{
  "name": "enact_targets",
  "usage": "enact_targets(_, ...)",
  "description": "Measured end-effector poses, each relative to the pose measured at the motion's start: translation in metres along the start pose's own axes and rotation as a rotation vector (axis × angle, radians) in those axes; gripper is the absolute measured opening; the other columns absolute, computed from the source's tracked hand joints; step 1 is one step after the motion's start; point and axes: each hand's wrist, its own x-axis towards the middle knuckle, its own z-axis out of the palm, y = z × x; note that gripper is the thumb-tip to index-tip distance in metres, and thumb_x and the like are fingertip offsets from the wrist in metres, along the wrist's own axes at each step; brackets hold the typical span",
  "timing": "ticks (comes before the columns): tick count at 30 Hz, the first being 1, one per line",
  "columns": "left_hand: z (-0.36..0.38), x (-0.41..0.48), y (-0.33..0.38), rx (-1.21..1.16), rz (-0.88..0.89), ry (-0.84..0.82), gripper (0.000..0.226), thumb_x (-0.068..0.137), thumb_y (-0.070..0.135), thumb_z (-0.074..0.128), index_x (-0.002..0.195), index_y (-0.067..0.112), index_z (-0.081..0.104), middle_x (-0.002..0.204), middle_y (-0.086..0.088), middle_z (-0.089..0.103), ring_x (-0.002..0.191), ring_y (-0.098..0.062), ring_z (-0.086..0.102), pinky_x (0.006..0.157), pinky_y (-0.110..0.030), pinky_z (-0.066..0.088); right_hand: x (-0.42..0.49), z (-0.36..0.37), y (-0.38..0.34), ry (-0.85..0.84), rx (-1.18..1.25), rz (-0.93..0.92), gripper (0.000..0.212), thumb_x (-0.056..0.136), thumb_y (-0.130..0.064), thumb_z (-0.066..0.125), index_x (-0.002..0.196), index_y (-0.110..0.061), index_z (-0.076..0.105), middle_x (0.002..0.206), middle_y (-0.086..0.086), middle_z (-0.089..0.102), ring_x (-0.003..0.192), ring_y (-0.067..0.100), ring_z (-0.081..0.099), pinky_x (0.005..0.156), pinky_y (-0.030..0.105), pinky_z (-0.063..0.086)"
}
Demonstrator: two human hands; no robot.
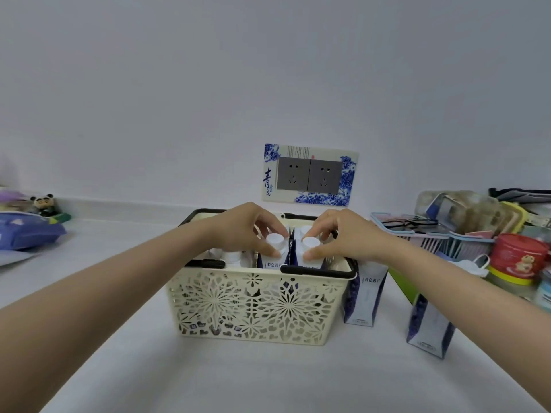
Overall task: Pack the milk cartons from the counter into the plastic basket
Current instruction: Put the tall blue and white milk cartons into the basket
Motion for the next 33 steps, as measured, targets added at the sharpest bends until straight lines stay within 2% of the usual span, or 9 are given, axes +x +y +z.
enact_targets(2,0.0,-0.001,0.0,-0.029,-0.001,-0.002,0.03,0.072,0.02,0.082,0.101,0.023,0.075,0.062,0.038,0.061,0.061,0.013,0.055,0.058,-0.002,0.041,-0.002,0.0,0.002,-0.001,0.053,0.011,0.031,0.063,-0.042,0.083,0.089,-0.027,0.078,0.102,-0.008,0.063,0.083,0.007,0.06,0.071,0.015,0.045)
enact_targets(6,0.0,-0.004,0.004,-0.061,0.012,0.009,0.028,0.075,0.023,0.08,0.103,0.021,0.075,0.086,0.019,0.068,0.079,-0.003,0.058,0.074,-0.012,0.048,-0.007,-0.002,0.001,-0.055,0.092,0.0,0.024,0.069,-0.043,0.079,0.091,-0.033,0.076,0.096,-0.018,0.067,0.081,-0.005,0.06,0.07,0.009,0.043)
enact_targets(10,0.002,-0.008,0.003,-0.137,0.029,0.036,0.023,0.078,0.026,0.077,0.1,0.021,0.074,0.097,0.011,0.072,0.083,-0.007,0.06,0.075,-0.015,0.051,-0.019,-0.021,-0.002,-0.03,0.161,-0.002,0.022,0.074,-0.041,0.076,0.094,-0.034,0.075,0.092,-0.02,0.073,0.088,-0.005,0.064,0.082,0.014,0.045)
enact_targets(14,0.007,-0.012,0.004,-0.202,0.027,0.127,0.017,0.083,0.03,0.071,0.097,0.022,0.075,0.093,0.016,0.072,0.08,0.003,0.063,0.069,-0.005,0.046,-0.038,-0.054,0.002,0.075,0.205,0.04,0.033,0.067,-0.055,0.07,0.095,-0.038,0.073,0.096,-0.023,0.073,0.091,-0.01,0.064,0.08,0.014,0.04)
enact_targets(17,0.011,-0.009,0.01,-0.211,0.02,0.166,0.021,0.087,0.037,0.065,0.099,0.023,0.074,0.095,0.012,0.073,0.079,0.011,0.062,0.067,-0.004,0.043,-0.051,-0.065,0.015,-0.023,0.114,0.118,0.044,0.064,-0.062,0.067,0.103,-0.043,0.069,0.101,-0.027,0.069,0.093,-0.014,0.062,0.08,0.014,0.04)
enact_targets(21,0.017,-0.005,0.019,-0.137,0.015,0.118,0.027,0.082,0.048,0.066,0.101,0.031,0.073,0.108,0.015,0.071,0.105,0.003,0.059,0.09,-0.02,0.041,-0.06,-0.057,0.031,-0.202,0.009,0.202,0.06,0.066,-0.061,0.069,0.121,-0.041,0.059,0.122,-0.023,0.06,0.113,-0.004,0.055,0.097,0.024,0.042)
enact_targets(23,0.02,-0.004,0.022,-0.08,0.019,0.069,0.03,0.079,0.053,0.067,0.102,0.034,0.073,0.116,0.019,0.068,0.114,0.001,0.055,0.097,-0.023,0.037,-0.059,-0.053,0.038,-0.18,-0.039,0.177,0.052,0.071,-0.05,0.074,0.12,-0.037,0.061,0.123,-0.017,0.061,0.115,0.001,0.055,0.099,0.023,0.042)
enact_targets(27,0.024,0.002,0.025,-0.059,0.028,0.06,0.02,0.078,0.048,0.071,0.095,0.037,0.074,0.117,0.019,0.067,0.112,0.001,0.057,0.088,-0.011,0.034,-0.058,-0.051,0.045,-0.098,0.007,0.124,0.03,0.07,-0.038,0.08,0.098,-0.035,0.07,0.1,-0.017,0.072,0.092,-0.004,0.063,0.081,0.011,0.047)
enact_targets(33,0.025,0.006,0.024,-0.109,0.004,0.066,0.017,0.077,0.046,0.072,0.089,0.034,0.077,0.105,0.023,0.066,0.108,0.001,0.058,0.079,-0.005,0.031,-0.058,-0.049,0.051,-0.047,0.041,0.117,0.029,0.066,-0.031,0.085,0.089,-0.02,0.069,0.095,-0.007,0.074,0.082,0.0,0.068,0.072,0.011,0.05)
